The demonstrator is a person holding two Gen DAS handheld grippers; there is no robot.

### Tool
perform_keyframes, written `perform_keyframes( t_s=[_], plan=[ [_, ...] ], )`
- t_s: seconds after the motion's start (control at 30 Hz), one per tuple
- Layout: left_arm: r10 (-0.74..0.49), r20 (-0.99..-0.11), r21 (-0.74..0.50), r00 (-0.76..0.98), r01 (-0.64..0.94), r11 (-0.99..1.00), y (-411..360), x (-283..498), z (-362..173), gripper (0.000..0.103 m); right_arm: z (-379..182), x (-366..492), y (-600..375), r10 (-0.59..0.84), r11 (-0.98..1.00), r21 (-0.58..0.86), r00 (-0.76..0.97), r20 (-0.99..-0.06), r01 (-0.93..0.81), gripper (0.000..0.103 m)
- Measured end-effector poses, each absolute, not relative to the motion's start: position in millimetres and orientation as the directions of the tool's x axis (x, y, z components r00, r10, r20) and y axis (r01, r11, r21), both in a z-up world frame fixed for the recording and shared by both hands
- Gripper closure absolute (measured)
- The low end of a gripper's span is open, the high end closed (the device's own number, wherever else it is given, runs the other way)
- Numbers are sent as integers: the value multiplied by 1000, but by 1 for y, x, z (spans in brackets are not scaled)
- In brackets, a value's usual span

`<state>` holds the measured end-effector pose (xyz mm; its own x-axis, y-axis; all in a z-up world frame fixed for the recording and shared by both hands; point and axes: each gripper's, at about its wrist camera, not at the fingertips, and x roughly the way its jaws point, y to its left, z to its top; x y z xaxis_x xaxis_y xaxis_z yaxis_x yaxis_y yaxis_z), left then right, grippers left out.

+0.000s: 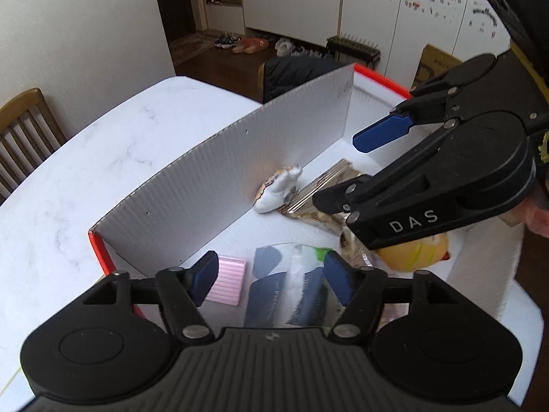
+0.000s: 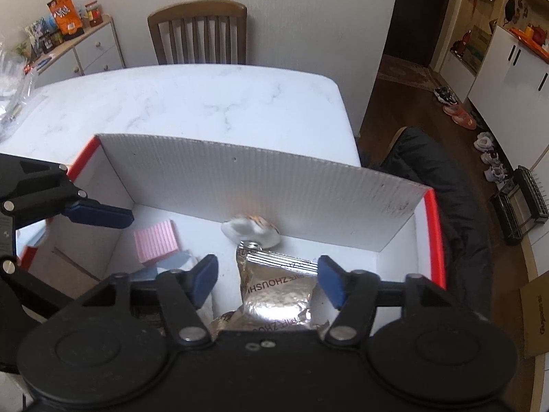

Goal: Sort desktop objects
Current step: 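Withdraw both open grippers from the shoebox back over the table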

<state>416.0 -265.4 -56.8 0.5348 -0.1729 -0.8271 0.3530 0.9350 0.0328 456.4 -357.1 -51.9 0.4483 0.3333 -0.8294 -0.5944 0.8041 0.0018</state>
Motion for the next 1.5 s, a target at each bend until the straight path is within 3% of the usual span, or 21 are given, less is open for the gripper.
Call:
perform_keyframes(
  t_s=[0.63, 1.1, 1.2, 1.5],
  plan=[
    [-245, -771, -53, 589, 324, 945, -253, 364, -19, 32, -14, 410, -388, 427, 796, 74, 469, -773, -601, 19],
    [-274, -721, -101, 637, 295, 950, -229, 313, 5, 32, 4, 363, -388, 455, 804, 91, 509, -731, -588, 11],
    [-274, -711, -107, 648, 286, 952, -222, 298, 5, 24, 5, 349, -385, 451, 803, 78, 516, -728, -591, 9],
    [-268, -693, -124, 669, 255, 959, -186, 259, 8, 17, 13, 315, -364, 457, 814, 82, 549, -700, -575, 7]
  ],
)
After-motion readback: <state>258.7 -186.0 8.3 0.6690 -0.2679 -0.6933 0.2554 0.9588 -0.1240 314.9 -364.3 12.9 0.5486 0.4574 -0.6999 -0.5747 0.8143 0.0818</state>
